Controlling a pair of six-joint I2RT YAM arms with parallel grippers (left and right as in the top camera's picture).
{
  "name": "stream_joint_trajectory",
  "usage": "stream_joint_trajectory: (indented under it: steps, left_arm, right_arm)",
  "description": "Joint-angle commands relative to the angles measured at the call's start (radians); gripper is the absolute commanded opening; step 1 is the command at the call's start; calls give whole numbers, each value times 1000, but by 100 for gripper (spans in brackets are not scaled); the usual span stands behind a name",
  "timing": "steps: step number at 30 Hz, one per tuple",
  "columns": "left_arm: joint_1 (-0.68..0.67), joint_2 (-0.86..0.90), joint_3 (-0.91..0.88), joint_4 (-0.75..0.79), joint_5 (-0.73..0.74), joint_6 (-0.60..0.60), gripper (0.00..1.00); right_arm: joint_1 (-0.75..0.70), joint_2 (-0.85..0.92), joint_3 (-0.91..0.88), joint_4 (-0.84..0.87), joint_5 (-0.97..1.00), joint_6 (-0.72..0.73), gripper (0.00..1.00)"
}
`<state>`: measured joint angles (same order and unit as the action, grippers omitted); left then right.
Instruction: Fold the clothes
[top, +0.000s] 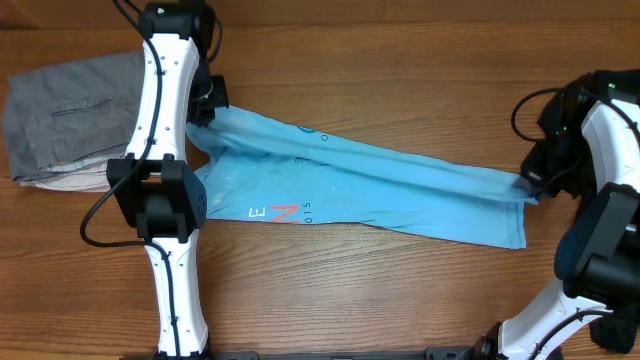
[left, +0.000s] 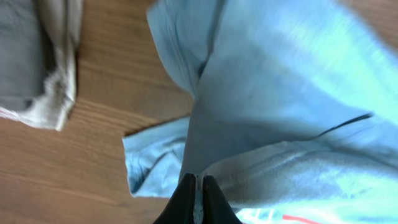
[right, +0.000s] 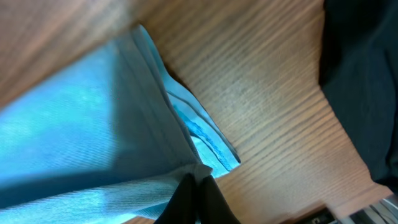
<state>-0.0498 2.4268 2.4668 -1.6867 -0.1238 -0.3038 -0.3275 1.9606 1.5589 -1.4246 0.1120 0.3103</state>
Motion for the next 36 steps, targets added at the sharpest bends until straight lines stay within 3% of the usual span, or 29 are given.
stream_joint_trajectory:
  steps: [1, 19, 25, 36]
  left_arm:
    - [3, -69, -79, -3, 20, 20, 4]
    - [3, -133, -436, -4, -68, -45, 4]
    - [1, -152, -457, -4, -67, -45, 4]
    - [-16, -341, -457, -3, -60, -93, 4]
  right_arm:
    - [-5, -32, -22, 4, 23, 10, 4]
    - [-4, -31, -148, 70, 19, 13, 4]
    - [-4, -27, -164, 73, 18, 12, 4]
    - [-4, -27, -163, 30, -13, 13, 4]
